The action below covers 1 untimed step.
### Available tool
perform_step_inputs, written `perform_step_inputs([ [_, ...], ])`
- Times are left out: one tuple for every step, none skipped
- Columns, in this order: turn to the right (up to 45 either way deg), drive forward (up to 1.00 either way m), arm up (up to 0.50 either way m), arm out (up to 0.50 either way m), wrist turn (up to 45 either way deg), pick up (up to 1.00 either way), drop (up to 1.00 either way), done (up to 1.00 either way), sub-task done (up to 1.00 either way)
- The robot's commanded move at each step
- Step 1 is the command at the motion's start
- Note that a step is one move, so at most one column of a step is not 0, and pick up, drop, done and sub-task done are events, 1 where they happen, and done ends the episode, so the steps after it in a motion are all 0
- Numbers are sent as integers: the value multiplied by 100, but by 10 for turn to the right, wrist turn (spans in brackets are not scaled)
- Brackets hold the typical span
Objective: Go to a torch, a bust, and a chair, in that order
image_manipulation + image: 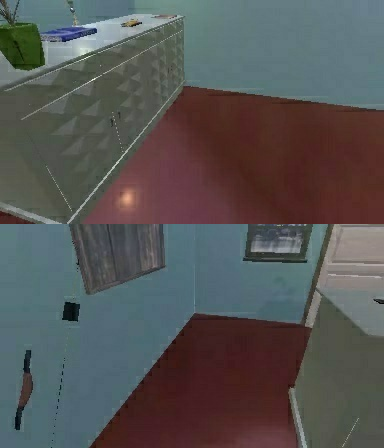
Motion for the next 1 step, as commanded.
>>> perform_step_inputs([
  [0, 60, 0, 0, 0, 0, 0, 0, 0],
])
